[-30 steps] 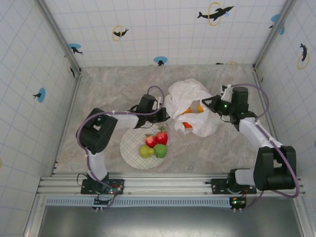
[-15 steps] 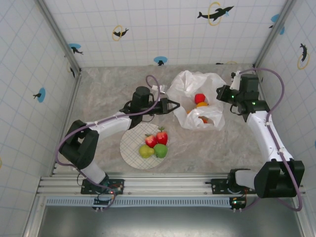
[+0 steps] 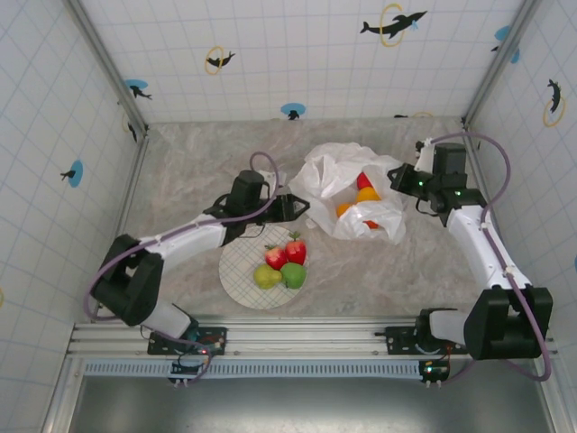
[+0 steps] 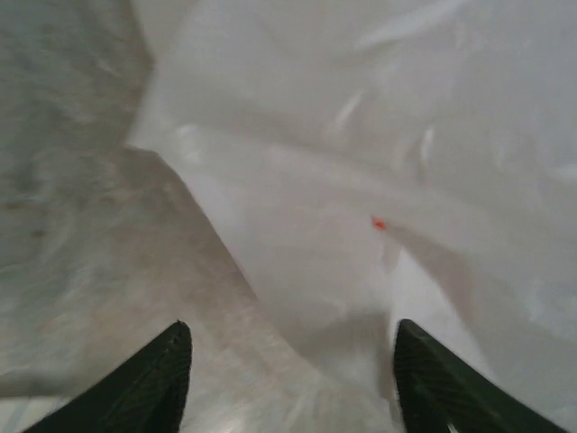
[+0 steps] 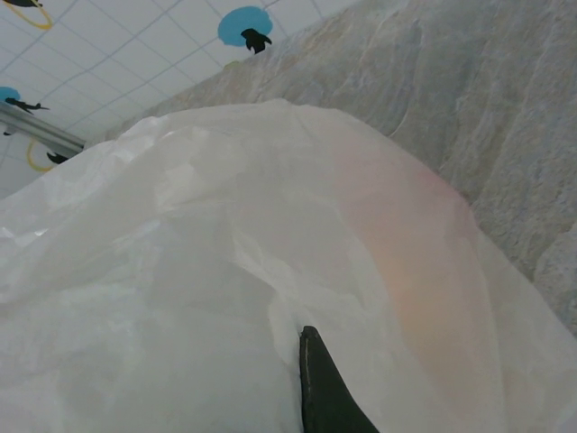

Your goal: Place the fruits into the plastic bag

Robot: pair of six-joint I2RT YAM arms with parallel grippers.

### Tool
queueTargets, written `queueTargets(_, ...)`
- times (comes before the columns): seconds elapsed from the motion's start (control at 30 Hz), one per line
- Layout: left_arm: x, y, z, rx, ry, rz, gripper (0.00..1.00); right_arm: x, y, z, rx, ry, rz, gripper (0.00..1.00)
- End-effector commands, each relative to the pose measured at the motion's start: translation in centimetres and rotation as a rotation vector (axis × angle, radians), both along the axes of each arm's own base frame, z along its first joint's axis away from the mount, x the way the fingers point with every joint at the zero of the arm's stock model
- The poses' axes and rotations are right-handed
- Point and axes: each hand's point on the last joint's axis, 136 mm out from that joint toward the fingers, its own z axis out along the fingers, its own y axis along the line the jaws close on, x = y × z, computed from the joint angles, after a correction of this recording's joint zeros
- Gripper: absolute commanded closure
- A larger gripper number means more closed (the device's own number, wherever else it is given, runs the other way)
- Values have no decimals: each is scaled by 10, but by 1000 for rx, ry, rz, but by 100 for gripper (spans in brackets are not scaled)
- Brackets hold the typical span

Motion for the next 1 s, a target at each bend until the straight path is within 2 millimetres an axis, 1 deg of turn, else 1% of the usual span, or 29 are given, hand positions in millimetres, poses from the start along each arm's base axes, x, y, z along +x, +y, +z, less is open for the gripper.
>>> queueTargets(0.0,-13,40,-13,158,-47,56,30,4,10,4,45,-30,30,100)
queueTargets(0.07,-26,62,-25,242,-31,88,24,4,12,4,44,-30,33,100)
queueTargets(0.17,-52,88,-36,327,12,95,20,4,13,4,40,-30,34,100)
queueTargets(0.27,-82,102,-44,362,66,50,16,3,13,3,37,-28,34,100)
queueTargets(0.37,-109,110,-47,406,112,14,15,3,13,-1,36,-24,33,100)
queueTargets(0.43,-126,107,-48,404,160,-16,13,3,15,-4,39,-21,34,100)
queueTargets(0.5,-138,104,-49,401,196,-33,9,3,16,-5,40,-22,38,100)
queueTargets(0.63,-152,103,-58,438,240,-28,2,3,17,-8,41,-22,38,100)
queueTargets(0.87,-158,96,-73,405,296,-34,2,1,17,-14,34,-12,43,100)
queueTargets(0.97,-159,94,-79,406,305,-42,2,0,14,-15,17,-11,37,100)
